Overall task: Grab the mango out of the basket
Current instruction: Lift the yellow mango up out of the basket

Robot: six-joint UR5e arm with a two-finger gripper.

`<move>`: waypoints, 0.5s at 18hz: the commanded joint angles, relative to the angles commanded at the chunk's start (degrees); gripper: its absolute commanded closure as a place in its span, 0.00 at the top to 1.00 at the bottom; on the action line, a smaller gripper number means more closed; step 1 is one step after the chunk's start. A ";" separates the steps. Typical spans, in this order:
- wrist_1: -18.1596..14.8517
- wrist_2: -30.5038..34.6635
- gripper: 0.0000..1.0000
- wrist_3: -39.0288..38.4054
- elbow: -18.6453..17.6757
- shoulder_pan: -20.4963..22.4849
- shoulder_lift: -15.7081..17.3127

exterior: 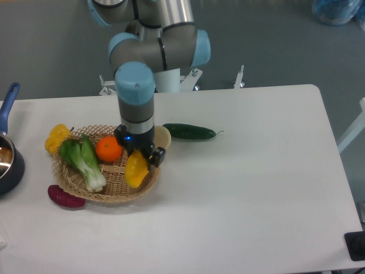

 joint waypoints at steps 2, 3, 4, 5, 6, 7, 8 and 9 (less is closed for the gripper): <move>0.09 0.00 0.30 0.26 0.44 4.04 0.18; 0.09 0.00 0.30 1.48 0.53 6.41 0.09; 0.09 0.00 0.30 3.41 0.70 9.04 0.09; 0.09 -0.09 0.30 5.60 0.70 11.68 0.09; 0.09 -0.09 0.30 7.97 0.70 14.40 0.00; 0.17 -0.09 0.30 10.61 0.70 17.13 0.00; 0.18 -0.17 0.30 13.85 0.79 19.85 -0.17; 0.18 -0.35 0.30 17.28 0.88 22.58 -0.17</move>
